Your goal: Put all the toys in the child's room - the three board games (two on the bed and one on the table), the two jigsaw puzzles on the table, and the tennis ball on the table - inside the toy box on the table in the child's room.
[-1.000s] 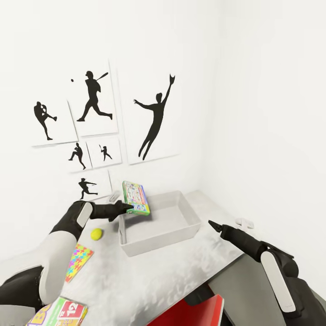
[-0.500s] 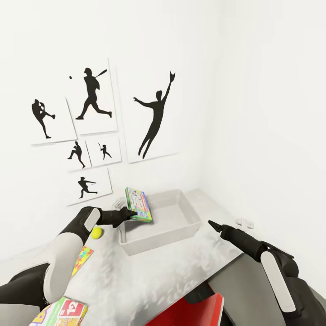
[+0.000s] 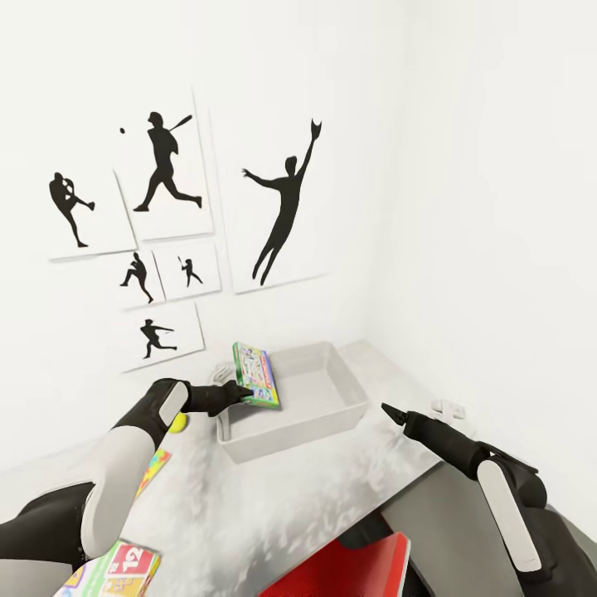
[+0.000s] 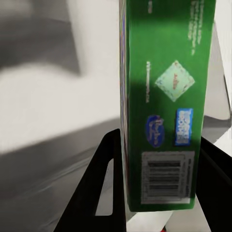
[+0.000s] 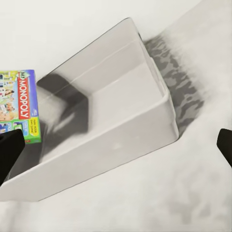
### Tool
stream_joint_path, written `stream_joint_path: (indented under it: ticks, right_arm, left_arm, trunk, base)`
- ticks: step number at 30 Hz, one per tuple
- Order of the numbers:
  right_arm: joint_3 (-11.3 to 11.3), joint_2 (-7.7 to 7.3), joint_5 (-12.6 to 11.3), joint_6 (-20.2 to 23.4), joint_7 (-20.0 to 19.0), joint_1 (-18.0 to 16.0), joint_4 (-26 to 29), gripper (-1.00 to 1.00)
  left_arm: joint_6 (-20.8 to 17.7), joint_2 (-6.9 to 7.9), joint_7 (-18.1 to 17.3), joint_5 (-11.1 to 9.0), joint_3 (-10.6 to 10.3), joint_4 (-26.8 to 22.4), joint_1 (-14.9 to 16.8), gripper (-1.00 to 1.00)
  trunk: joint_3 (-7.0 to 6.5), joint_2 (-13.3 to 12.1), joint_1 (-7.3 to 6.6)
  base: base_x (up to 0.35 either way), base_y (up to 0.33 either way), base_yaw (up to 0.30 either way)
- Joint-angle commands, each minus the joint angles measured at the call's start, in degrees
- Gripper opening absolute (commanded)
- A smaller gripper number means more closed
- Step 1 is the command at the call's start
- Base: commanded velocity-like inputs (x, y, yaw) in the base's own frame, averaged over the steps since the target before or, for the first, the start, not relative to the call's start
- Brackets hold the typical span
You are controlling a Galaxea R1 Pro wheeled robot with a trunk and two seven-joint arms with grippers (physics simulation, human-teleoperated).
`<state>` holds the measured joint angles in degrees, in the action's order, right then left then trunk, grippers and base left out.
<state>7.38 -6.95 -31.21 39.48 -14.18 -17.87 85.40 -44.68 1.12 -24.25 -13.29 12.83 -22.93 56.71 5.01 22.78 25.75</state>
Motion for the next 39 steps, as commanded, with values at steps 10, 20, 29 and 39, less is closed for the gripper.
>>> stream_joint_path:
  ticks: [10, 20, 29, 39]
  right_arm:
    - [0.1, -0.04, 0.0, 0.3, -0.2, -0.1, 0.0, 1.0]
    - [0.1, -0.03, 0.0, 0.3, -0.2, -0.1, 0.0, 1.0]
    - [0.1, -0.01, 0.0, 0.2, -0.2, -0.1, 0.0, 1.0]
    - [0.1, -0.05, 0.0, 0.2, -0.2, -0.1, -0.1, 1.0]
  left_arm:
    - [-0.2, -0.36, -0.2, 0.2, 0.3, 0.0, 0.1, -1.0]
    - [-0.2, -0.41, -0.2, 0.2, 0.3, 0.0, 0.1, -1.0]
    - [-0.2, -0.42, -0.3, 0.1, 0.2, 0.0, 0.1, -1.0]
    - [-0.2, -0.38, -0.7, 0.0, 0.3, 0.0, 0.1, -1.0]
  trunk:
    - [1.07, 0.1, 0.03]
    - [2.0, 0.1, 0.03]
    - [2.84, 0.1, 0.03]
    - [3.78, 0.1, 0.03]
  base:
    - [0.0, 0.0, 0.0]
    - [0.0, 0.0, 0.0]
    - [0.0, 0.0, 0.0]
    - [0.0, 0.0, 0.0]
